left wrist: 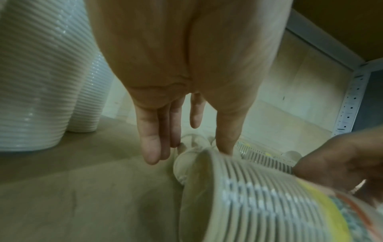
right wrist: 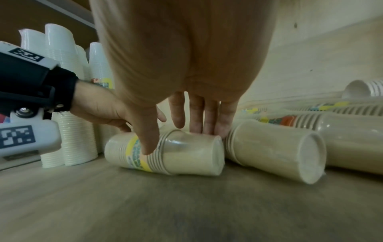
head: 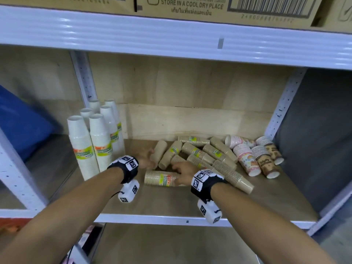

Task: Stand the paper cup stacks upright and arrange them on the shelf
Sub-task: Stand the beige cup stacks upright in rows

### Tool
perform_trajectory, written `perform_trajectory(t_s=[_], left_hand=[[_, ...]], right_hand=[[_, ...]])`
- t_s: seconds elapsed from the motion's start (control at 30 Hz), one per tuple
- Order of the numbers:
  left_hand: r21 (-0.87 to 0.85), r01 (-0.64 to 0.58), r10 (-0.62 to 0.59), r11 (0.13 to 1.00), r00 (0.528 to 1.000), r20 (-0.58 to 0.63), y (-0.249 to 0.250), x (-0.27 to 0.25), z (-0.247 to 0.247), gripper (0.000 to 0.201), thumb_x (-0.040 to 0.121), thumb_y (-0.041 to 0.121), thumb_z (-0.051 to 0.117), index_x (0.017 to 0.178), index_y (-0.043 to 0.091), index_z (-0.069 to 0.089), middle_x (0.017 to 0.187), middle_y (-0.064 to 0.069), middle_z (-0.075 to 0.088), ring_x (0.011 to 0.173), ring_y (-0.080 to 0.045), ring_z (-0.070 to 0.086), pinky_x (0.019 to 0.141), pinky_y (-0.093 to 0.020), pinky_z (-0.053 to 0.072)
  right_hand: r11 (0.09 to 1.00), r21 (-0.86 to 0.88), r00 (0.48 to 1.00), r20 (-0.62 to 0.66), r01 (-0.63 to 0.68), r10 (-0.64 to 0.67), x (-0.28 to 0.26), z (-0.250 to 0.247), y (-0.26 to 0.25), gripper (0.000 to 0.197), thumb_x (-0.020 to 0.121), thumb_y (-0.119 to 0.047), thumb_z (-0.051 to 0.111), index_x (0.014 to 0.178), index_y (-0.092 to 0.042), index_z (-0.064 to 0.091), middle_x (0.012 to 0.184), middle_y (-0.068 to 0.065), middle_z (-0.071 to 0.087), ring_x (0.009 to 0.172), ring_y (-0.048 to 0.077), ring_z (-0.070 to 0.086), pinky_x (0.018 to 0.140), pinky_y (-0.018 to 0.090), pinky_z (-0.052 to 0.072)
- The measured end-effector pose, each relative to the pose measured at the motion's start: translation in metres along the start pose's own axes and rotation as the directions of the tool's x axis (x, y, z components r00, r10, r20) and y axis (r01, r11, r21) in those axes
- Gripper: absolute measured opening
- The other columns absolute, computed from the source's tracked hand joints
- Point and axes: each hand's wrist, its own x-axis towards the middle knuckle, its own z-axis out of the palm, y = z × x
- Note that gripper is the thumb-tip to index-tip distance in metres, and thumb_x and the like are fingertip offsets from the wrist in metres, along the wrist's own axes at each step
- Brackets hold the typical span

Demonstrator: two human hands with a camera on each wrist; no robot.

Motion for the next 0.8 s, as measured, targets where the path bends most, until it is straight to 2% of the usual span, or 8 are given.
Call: perform_trajectory(t_s=[0.1,0.2,0.33,0.47,0.57,0.63,0.73,0.8], left_hand=[[-0.002,-0.021,0.021,1.000,1.000,-0.007,-0.005,-0.001,0.005,0.071,0.075,0.040,0.077,0.137,0.025,0.045,0.135,-0.002,0.048,0.116,-0.021,0.051,0.081,-0.026,0.039],[-0.041,-0.023,0.023,0.999,1.000,-0.014,-0.010,-0.002,0.008,0.076,0.075,0.040,0.079,0.140,0.025,0.043,0.136,-0.001,0.048,0.118,-0.020,0.050,0.083,-0.026,0.038],[-0.083,-0.024,0.019,0.996,0.998,-0.055,-0.013,-0.002,0.011,0.077,0.074,0.040,0.080,0.140,0.025,0.044,0.136,-0.001,0.048,0.118,-0.019,0.049,0.082,-0.025,0.035],[-0.143,-0.013,0.005,0.990,0.998,-0.055,-0.015,-0.001,0.014,0.077,0.072,0.042,0.082,0.138,0.026,0.046,0.135,-0.001,0.049,0.117,-0.020,0.049,0.084,-0.027,0.037],[-0.126,-0.023,0.016,0.992,0.998,-0.053,-0.016,0.000,0.012,0.076,0.071,0.042,0.081,0.136,0.025,0.046,0.131,-0.001,0.053,0.114,-0.019,0.051,0.082,-0.027,0.038],[-0.110,-0.022,0.018,0.994,0.999,-0.040,-0.016,0.000,0.010,0.074,0.074,0.039,0.079,0.137,0.025,0.045,0.132,-0.001,0.053,0.113,-0.018,0.052,0.082,-0.027,0.038],[-0.098,0.001,-0.003,0.995,1.000,-0.021,-0.014,-0.002,0.005,0.071,0.080,0.033,0.075,0.142,0.023,0.041,0.138,-0.002,0.047,0.120,-0.020,0.050,0.085,-0.025,0.038],[-0.119,0.010,-0.013,0.993,1.000,-0.026,-0.011,-0.003,0.000,0.068,0.082,0.029,0.073,0.141,0.022,0.043,0.138,-0.003,0.047,0.114,-0.019,0.050,0.084,-0.025,0.039]], right_hand=[[0.999,-0.048,1.000,-0.023,0.019,-0.020,0.000,0.008,0.004,0.072,0.072,-0.032,0.079,0.137,-0.018,0.052,0.134,0.003,0.056,0.120,0.022,0.055,0.099,0.031,0.046],[0.997,-0.071,1.000,-0.013,0.021,-0.022,0.001,0.013,0.005,0.073,0.071,-0.033,0.080,0.137,-0.018,0.051,0.134,0.004,0.056,0.120,0.023,0.055,0.101,0.033,0.045],[0.993,-0.109,0.999,0.001,0.038,-0.038,0.001,0.014,0.005,0.076,0.073,-0.032,0.078,0.140,-0.017,0.048,0.135,0.004,0.054,0.122,0.024,0.053,0.100,0.030,0.043],[0.987,-0.157,0.999,0.026,0.043,-0.039,0.002,0.016,0.005,0.076,0.072,-0.032,0.079,0.140,-0.016,0.047,0.133,0.005,0.056,0.119,0.024,0.055,0.096,0.029,0.043],[0.985,-0.167,0.998,0.043,0.043,-0.036,0.001,0.013,0.003,0.077,0.073,-0.030,0.079,0.141,-0.015,0.046,0.136,0.005,0.053,0.121,0.024,0.053,0.098,0.030,0.043],[0.983,-0.180,0.998,0.057,0.040,-0.030,0.001,0.011,0.001,0.077,0.073,-0.029,0.079,0.142,-0.015,0.045,0.137,0.005,0.052,0.122,0.024,0.052,0.099,0.031,0.044],[0.981,-0.190,0.996,0.083,0.034,-0.018,0.002,0.006,-0.002,0.077,0.073,-0.031,0.079,0.141,-0.014,0.047,0.134,0.005,0.054,0.120,0.025,0.054,0.096,0.031,0.045],[0.984,-0.176,0.995,0.097,0.033,-0.016,0.003,0.001,-0.004,0.074,0.071,-0.033,0.080,0.136,-0.015,0.052,0.128,0.005,0.058,0.114,0.024,0.058,0.090,0.030,0.048]])
